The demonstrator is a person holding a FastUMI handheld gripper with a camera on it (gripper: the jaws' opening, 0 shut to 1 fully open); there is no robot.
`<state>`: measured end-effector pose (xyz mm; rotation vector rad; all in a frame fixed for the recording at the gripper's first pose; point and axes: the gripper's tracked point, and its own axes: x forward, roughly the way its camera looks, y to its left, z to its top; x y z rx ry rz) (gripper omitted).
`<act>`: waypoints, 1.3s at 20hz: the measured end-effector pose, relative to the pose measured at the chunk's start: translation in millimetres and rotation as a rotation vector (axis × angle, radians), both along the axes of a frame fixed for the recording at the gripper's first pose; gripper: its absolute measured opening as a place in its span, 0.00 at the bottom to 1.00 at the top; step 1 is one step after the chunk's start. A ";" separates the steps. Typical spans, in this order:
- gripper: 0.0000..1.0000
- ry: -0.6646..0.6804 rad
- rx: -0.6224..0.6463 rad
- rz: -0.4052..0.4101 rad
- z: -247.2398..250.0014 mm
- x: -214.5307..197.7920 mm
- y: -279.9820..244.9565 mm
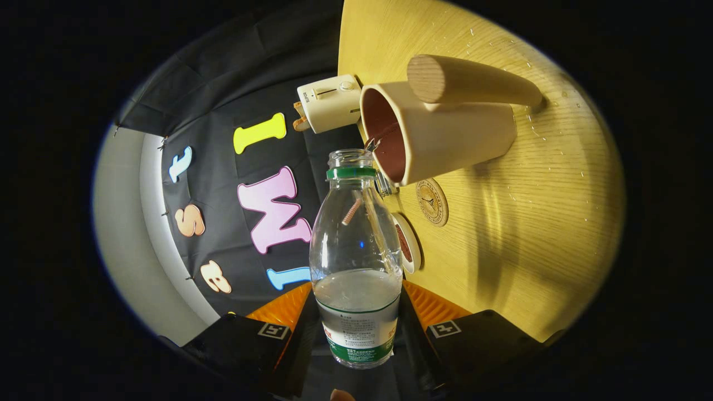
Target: Take the bottle from table, then pour the juice into the cup, finally place the bottle on the coaster
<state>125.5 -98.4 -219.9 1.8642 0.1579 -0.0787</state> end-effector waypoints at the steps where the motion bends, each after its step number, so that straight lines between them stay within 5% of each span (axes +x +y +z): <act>1: 0.75 -0.002 0.004 -0.003 0.3 -0.4 0.2; 26: 0.75 -0.032 0.182 -0.061 21.8 7.8 -14.5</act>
